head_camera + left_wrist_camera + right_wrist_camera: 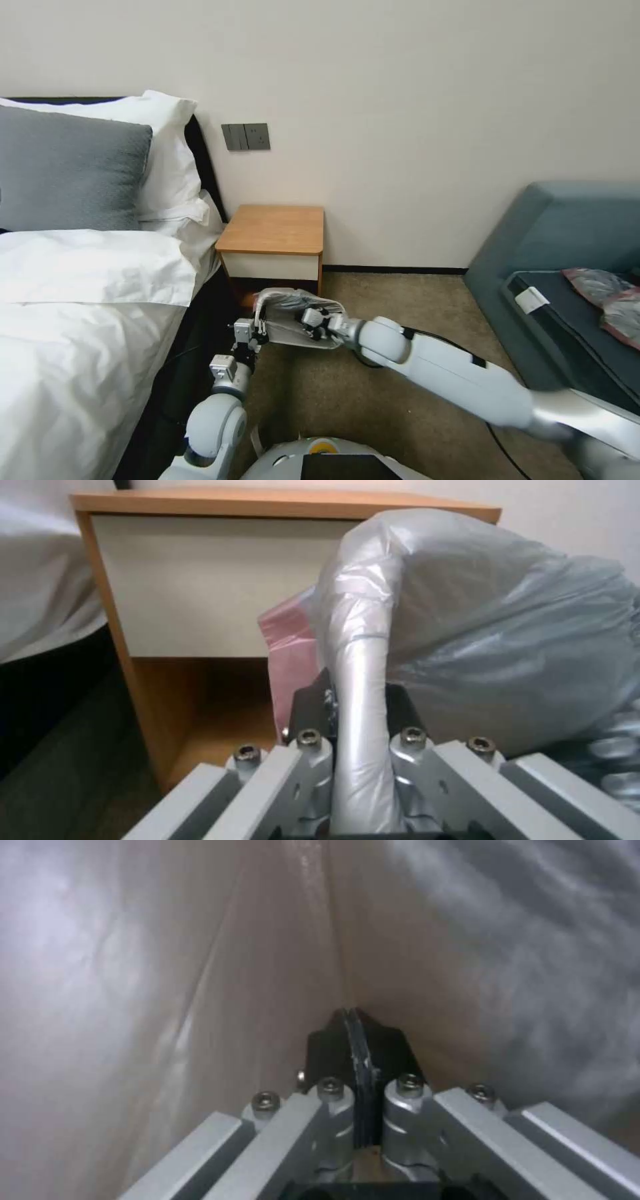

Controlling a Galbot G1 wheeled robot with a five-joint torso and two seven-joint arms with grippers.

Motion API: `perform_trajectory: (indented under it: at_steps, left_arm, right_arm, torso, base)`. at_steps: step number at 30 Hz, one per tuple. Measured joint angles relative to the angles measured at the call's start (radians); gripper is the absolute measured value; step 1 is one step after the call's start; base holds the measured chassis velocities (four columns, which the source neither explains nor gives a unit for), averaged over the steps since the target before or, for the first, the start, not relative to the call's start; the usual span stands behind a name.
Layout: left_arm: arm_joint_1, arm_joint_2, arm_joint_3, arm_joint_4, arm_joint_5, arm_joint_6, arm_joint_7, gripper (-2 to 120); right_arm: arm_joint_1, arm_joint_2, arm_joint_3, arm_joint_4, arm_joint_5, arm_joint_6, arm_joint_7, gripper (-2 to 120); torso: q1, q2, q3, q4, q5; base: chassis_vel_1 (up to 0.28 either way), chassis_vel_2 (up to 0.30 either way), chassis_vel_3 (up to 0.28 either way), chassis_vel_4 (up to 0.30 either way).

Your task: Pick up the garbage bag from the table and place it over the trash can.

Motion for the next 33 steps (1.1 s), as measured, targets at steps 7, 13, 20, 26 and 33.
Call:
perform_trajectory:
  at_steps: [7, 13, 20, 26, 33]
  left_arm:
    - [0.016, -0.003, 0.016, -0.009, 0.015, -0.001, 0.001, 3]
    - [0.026, -0.012, 0.018, -0.015, 0.02, -0.001, 0.001, 3]
    - [0.02, -0.018, -0.004, -0.015, -0.004, -0.003, -0.008, 3]
    - [0.011, -0.022, -0.019, -0.011, -0.093, 0.022, -0.044, 3]
    - [-0.007, -0.021, -0.025, 0.004, -0.246, 0.086, -0.099, 3]
  right_arm:
    - [0.086, 0.086, -0.086, -0.134, -0.022, 0.0, -0.011, 0]
    - [0.11, 0.123, -0.122, -0.207, -0.045, 0.014, -0.023, 0]
    - [0.029, 0.079, -0.032, -0.12, -0.061, 0.034, -0.026, 0]
    - [-0.114, -0.02, 0.143, 0.052, -0.071, 0.066, -0.041, 0]
    - [-0.387, -0.149, 0.457, 0.239, -0.065, 0.167, -0.054, 0]
  torso:
    - [0.0, 0.0, 0.0, 0.0, 0.0]
    - [0.0, 0.0, 0.0, -0.0001, 0.0001]
    - [0.0, 0.0, 0.0, -0.0001, 0.0002]
    - [0.0, 0.0, 0.0, 0.0, 0.0001]
    - [0.0, 0.0, 0.0, -0.0003, 0.0]
  base:
    - [0.0, 0.0, 0.0, 0.0]
    - [0.0, 0.0, 0.0, 0.0]
    - [0.0, 0.0, 0.0, 0.0]
    - [0.0, 0.0, 0.0, 0.0]
    - [0.0, 0.0, 0.0, 0.0]
